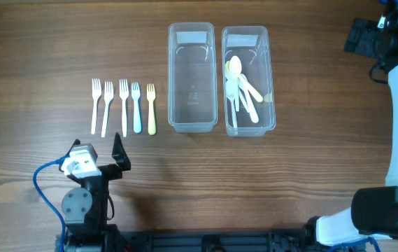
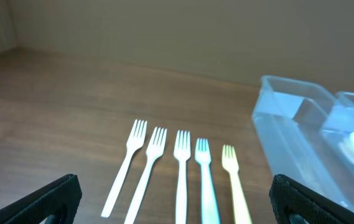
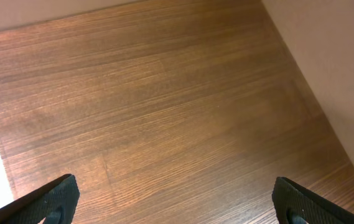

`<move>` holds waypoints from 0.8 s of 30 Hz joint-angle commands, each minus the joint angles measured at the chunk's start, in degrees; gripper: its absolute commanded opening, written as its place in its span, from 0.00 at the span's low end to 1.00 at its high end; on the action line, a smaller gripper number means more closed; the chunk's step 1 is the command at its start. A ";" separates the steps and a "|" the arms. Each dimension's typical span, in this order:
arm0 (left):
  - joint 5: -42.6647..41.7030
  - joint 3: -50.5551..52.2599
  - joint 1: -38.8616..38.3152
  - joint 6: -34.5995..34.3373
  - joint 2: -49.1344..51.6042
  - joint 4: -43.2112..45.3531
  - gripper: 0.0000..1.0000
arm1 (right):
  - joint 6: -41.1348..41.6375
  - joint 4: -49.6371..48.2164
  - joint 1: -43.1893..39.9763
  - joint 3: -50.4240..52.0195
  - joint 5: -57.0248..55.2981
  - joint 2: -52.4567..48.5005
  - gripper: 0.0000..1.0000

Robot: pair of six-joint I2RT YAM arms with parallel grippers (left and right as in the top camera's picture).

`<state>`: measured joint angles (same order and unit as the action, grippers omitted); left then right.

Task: Pack container
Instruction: 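Move the left gripper over the forks and lower toward the leftmost fork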

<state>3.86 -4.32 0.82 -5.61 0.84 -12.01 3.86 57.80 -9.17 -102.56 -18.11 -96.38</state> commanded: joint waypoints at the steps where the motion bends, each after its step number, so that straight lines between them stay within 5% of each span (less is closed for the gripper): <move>1: -4.11 -1.14 0.37 0.66 -0.33 1.03 1.00 | 0.66 -0.09 0.04 -0.44 -1.14 -0.26 1.00; 8: -4.11 -10.75 0.37 0.68 6.64 -2.75 1.00 | 0.63 -0.09 0.04 -0.44 -1.16 -0.26 1.00; 16: -4.90 -34.51 0.37 1.20 30.88 -14.56 1.00 | 0.63 -0.11 0.04 -0.44 -1.16 -0.26 1.00; 24: -17.05 -59.10 0.35 8.07 52.09 -23.10 1.00 | 0.63 -0.09 0.04 -0.44 -1.16 -0.26 1.00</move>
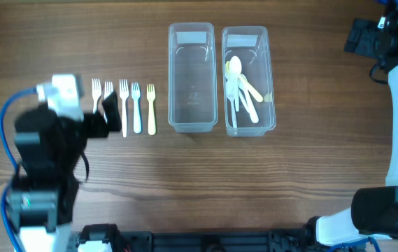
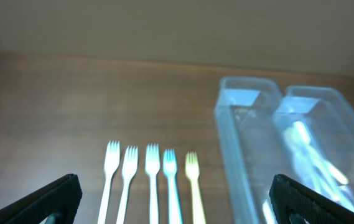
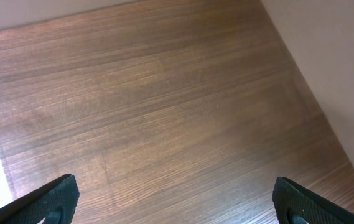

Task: Pack container
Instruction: 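Move the left gripper over the forks and lower toward the leftmost fork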

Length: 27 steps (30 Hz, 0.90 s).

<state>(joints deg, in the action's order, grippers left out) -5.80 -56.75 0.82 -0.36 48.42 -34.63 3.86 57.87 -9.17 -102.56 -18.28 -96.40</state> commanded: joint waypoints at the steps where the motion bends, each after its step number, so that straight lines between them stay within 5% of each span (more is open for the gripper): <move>1: -10.54 -7.87 0.35 2.51 5.66 0.50 1.00 | 0.63 -0.17 0.04 -0.44 -0.98 -0.24 1.00; 12: -18.58 -8.15 0.28 2.05 7.23 5.03 1.00 | 0.66 -0.15 0.04 -0.44 -0.96 -0.24 1.00; 20: -10.47 -8.35 0.26 -13.29 12.50 3.91 1.00 | 0.66 -0.17 0.04 -0.44 -0.98 -0.24 1.00; 27: -8.46 -11.21 -0.09 -15.08 21.40 -4.02 1.00 | 0.63 -0.15 0.04 -0.44 -0.98 -0.24 1.00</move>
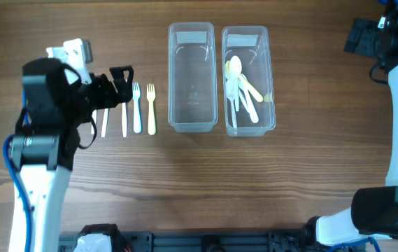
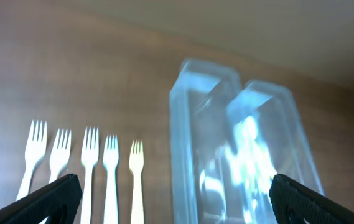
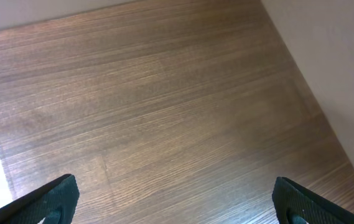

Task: Pack container
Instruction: 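Move the left gripper over the forks and lower toward the leftmost fork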

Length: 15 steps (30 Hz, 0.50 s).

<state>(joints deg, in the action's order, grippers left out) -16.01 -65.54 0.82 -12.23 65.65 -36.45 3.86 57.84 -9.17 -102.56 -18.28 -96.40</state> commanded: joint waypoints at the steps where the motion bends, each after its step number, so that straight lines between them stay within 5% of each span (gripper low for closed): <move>1: 1.77 -2.43 -0.20 -3.19 5.05 -2.67 1.00 | 0.66 -0.15 0.04 -0.44 -0.98 -0.24 1.00; 13: 2.08 -2.40 -0.28 -3.21 13.51 -2.45 0.98 | 0.66 -0.15 0.09 -0.44 -0.98 -0.24 1.00; 15: 5.79 -2.40 -0.50 -3.23 13.57 -3.39 0.84 | 0.63 -0.15 0.09 -0.44 -0.98 -0.24 1.00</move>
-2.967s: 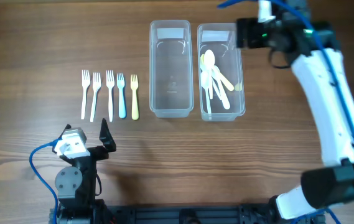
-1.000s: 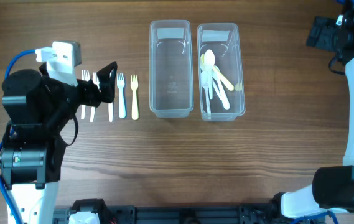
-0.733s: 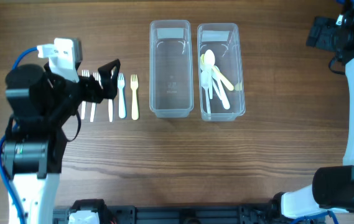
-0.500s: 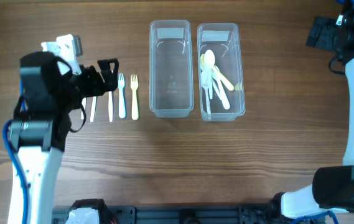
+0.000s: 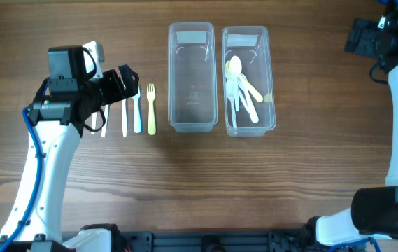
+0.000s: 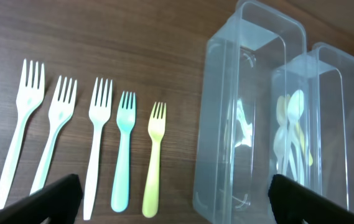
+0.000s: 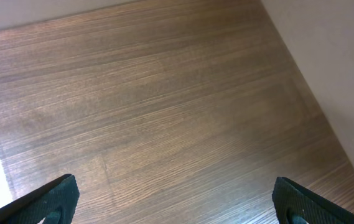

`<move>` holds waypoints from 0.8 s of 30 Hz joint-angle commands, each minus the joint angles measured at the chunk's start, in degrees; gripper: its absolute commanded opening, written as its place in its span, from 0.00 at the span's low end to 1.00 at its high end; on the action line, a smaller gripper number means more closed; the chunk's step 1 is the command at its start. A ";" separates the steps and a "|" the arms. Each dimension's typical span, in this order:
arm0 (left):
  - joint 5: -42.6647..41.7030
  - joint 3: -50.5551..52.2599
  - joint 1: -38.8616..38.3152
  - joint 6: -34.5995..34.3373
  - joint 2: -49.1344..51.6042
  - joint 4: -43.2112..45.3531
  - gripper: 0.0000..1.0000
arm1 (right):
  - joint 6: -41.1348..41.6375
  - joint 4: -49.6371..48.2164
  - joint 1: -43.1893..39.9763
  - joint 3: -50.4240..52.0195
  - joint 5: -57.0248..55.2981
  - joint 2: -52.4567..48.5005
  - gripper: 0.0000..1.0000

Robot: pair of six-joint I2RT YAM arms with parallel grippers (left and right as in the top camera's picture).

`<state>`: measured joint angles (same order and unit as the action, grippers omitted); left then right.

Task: Pack container
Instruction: 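Move the left gripper over the forks and lower toward the leftmost fork, then lower the left gripper onto a white fork and close on its handle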

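Observation:
Five plastic forks lie side by side: three white [image 6: 96, 140], one blue [image 6: 122, 149], one yellow [image 6: 153, 158]. To their right stands an empty clear container [image 6: 239, 118], and beyond it a second container [image 6: 316, 118] holding spoons [image 5: 242, 87]. My left gripper [image 5: 115, 94] hovers open above the left forks, hiding part of them in the overhead view. Its fingertips [image 6: 46, 199] show at the bottom corners with nothing between them. My right gripper [image 5: 359, 36] is open at the far right, away from everything.
Dark wooden table [image 5: 289, 182]. The right wrist view shows only bare wood [image 7: 164, 112], a wall edge at the upper right and a sliver of a container at the left edge.
My left gripper has shifted slightly right over the forks, and its camera now looks more steeply down on them, sharp instead of blurred. The right arm has not moved.
My left gripper was open and low near the table's front edge, short of the forks. Then it was raised at the left of the fork row, then above the row. Now it hangs open over the left forks. Forks, containers and right arm stayed put.

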<state>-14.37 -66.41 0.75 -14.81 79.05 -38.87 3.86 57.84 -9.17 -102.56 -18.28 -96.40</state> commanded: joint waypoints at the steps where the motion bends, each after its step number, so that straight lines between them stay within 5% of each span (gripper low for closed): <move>1: 6.05 -1.53 -0.68 -0.66 0.37 -1.46 0.78 | 0.66 -0.15 0.09 -0.44 -0.98 -0.24 1.00; 8: 14.25 -1.42 -3.34 -0.63 3.30 -2.78 0.72 | 0.66 -0.15 0.09 -0.44 -0.96 -0.24 1.00; 20: 15.98 -1.42 -4.72 3.02 18.51 -1.18 0.79 | 0.66 -0.15 0.09 -0.44 -0.98 -0.24 1.00; 24: 16.04 -1.42 -4.72 6.21 20.94 -0.04 0.74 | 0.63 -0.15 0.09 -0.44 -0.96 -0.24 1.00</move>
<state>0.67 -66.67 -3.77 -12.60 98.10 -39.75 3.86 57.84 -9.17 -102.56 -18.28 -96.40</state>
